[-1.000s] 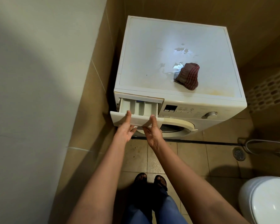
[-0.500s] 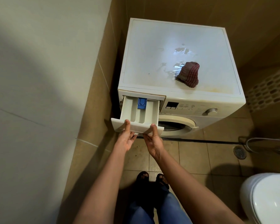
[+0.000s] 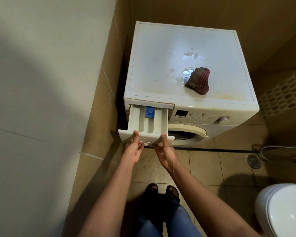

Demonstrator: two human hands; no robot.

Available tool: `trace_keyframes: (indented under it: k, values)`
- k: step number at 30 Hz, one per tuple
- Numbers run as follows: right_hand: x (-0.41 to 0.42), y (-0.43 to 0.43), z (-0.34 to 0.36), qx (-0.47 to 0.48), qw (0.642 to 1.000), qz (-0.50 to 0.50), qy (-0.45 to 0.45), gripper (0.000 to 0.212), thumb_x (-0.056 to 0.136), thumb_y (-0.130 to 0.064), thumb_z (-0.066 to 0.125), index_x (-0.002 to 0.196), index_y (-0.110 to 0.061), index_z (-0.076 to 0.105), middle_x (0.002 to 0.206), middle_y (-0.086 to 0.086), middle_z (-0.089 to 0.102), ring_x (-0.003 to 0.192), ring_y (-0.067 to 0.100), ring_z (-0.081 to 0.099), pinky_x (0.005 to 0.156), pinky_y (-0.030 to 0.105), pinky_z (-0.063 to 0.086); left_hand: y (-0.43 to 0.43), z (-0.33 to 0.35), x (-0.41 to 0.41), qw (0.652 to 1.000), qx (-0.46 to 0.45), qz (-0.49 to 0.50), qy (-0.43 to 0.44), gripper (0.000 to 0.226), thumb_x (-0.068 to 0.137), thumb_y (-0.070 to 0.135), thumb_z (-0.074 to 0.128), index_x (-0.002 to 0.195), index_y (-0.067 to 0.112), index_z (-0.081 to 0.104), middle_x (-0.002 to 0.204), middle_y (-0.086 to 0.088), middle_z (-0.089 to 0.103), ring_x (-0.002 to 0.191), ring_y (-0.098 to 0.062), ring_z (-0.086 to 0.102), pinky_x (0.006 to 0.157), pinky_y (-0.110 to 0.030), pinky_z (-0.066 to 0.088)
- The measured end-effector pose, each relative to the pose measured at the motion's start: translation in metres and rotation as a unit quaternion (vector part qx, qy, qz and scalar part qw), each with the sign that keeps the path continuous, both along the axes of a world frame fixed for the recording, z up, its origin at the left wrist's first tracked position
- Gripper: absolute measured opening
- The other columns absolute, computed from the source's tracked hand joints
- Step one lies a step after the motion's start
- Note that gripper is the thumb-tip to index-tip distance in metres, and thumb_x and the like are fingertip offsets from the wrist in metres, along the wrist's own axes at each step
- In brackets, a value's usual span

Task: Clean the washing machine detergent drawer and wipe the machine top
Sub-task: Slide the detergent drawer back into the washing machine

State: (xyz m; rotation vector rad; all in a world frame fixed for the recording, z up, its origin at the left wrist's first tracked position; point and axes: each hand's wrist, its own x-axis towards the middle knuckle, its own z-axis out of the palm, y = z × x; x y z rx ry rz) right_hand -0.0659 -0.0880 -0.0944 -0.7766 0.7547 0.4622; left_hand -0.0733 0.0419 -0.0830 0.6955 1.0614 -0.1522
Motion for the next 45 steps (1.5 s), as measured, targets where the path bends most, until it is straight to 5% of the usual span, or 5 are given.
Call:
trace_keyframes:
  k: [14, 22, 29, 36, 45]
  values:
    - [0.056, 0.009, 0.009, -0.017, 0.999, -0.039, 0.014, 0.066, 0.083, -0.020, 0.070, 0.132, 0.006, 0.035, 0.128, 0.030, 0.053, 0.113, 0.037, 0.059, 0.084, 0.037, 0.056, -0.001, 0.010, 0.058, 0.997, -0.003, 0.061, -0.042, 0.068, 0.087, 0.028, 0.064, 0.140, 0.002, 0.030, 0.136, -0.023, 0.049, 0.130, -0.036, 0.045, 0.108, -0.047, 0.041]
    - [0.104, 0.013, 0.012, -0.022, 1.000, -0.007, 0.009, 0.050, 0.090, -0.022, 0.063, 0.126, 0.007, 0.044, 0.126, 0.024, 0.055, 0.102, 0.029, 0.061, 0.095, 0.035, 0.049, 0.008, 0.006, 0.097, 0.997, -0.025, 0.024, -0.067, 0.088, 0.085, 0.062, 0.050, 0.147, 0.006, 0.022, 0.143, -0.024, 0.043, 0.135, -0.034, 0.041, 0.111, -0.049, 0.033]
    - [0.131, 0.021, 0.012, -0.030, 0.999, -0.010, 0.027, 0.056, 0.089, -0.027, 0.064, 0.130, 0.006, 0.045, 0.133, 0.021, 0.052, 0.121, 0.031, 0.054, 0.109, 0.042, 0.038, 0.012, 0.008, 0.122, 0.997, -0.003, 0.029, -0.071, 0.079, 0.091, 0.053, 0.048, 0.146, 0.001, 0.024, 0.140, -0.023, 0.044, 0.134, -0.032, 0.042, 0.115, -0.042, 0.030]
    - [0.134, 0.026, 0.013, -0.037, 0.998, -0.047, 0.027, 0.095, 0.070, -0.027, 0.076, 0.145, -0.002, 0.024, 0.132, 0.025, 0.051, 0.103, 0.031, 0.061, 0.060, 0.031, 0.059, 0.016, 0.003, 0.136, 0.997, -0.015, 0.041, -0.071, 0.074, 0.090, 0.046, 0.057, 0.144, 0.004, 0.028, 0.139, -0.021, 0.046, 0.130, -0.033, 0.046, 0.110, -0.046, 0.038]
    - [0.135, 0.023, 0.013, -0.046, 0.998, -0.029, 0.018, 0.075, 0.083, -0.025, 0.069, 0.140, 0.000, 0.028, 0.128, 0.026, 0.054, 0.090, 0.028, 0.065, 0.058, 0.029, 0.059, 0.016, 0.001, 0.138, 0.997, -0.020, 0.042, -0.064, 0.072, 0.090, 0.042, 0.059, 0.144, 0.004, 0.030, 0.138, -0.022, 0.047, 0.129, -0.033, 0.046, 0.109, -0.046, 0.039]
